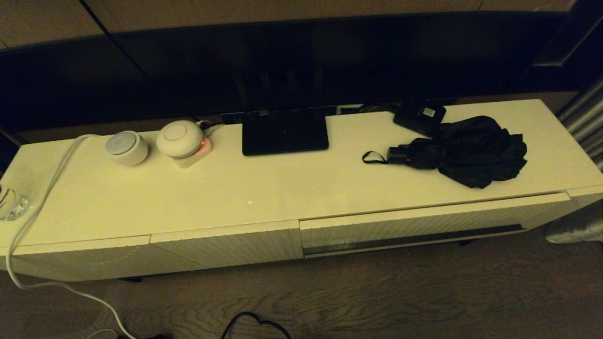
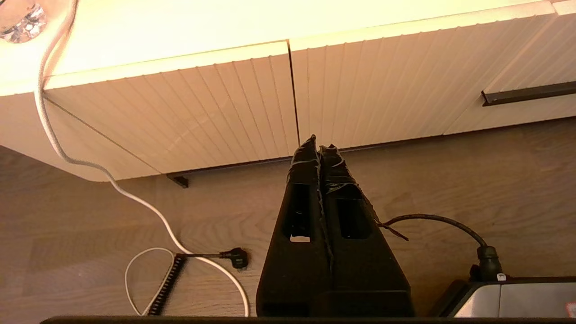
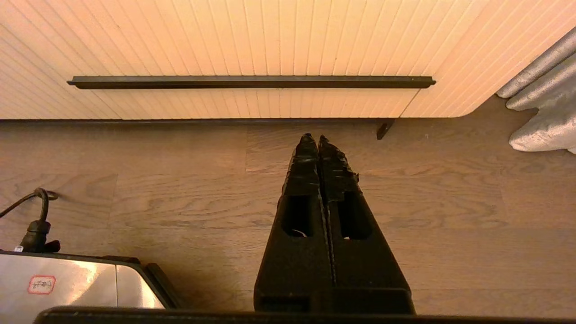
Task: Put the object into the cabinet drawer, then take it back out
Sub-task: Open the drawer
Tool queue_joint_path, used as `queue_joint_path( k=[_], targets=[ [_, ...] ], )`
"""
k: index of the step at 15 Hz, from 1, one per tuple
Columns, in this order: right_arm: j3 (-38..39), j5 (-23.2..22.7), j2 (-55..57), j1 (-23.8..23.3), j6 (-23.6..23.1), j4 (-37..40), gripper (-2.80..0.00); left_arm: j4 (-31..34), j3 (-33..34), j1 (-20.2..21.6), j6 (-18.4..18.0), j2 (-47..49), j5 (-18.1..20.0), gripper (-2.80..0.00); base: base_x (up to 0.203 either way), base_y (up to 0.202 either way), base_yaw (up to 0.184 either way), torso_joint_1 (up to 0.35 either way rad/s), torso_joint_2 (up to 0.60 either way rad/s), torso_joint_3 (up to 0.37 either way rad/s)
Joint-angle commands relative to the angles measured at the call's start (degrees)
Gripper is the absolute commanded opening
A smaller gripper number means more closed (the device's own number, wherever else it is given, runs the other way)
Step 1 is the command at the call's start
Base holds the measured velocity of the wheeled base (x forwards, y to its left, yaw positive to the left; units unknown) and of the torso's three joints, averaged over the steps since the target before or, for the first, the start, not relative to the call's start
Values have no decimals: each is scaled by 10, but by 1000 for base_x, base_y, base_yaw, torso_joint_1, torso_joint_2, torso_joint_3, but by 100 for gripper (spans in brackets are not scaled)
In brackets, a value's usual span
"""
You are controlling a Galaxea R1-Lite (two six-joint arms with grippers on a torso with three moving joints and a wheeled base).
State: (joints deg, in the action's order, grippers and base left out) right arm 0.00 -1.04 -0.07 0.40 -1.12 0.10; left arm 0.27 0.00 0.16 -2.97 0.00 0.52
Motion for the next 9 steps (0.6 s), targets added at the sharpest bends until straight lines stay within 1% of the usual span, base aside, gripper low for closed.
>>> queue_joint_path(
  k=[1,9],
  targets=[
    [1,0,0,0,0,0,-280,0,2,0,0,0,0,-280,0,0,0,0,0,0],
    [0,0,0,0,0,0,-280,0,2,0,0,0,0,-280,0,0,0,0,0,0]
  ],
)
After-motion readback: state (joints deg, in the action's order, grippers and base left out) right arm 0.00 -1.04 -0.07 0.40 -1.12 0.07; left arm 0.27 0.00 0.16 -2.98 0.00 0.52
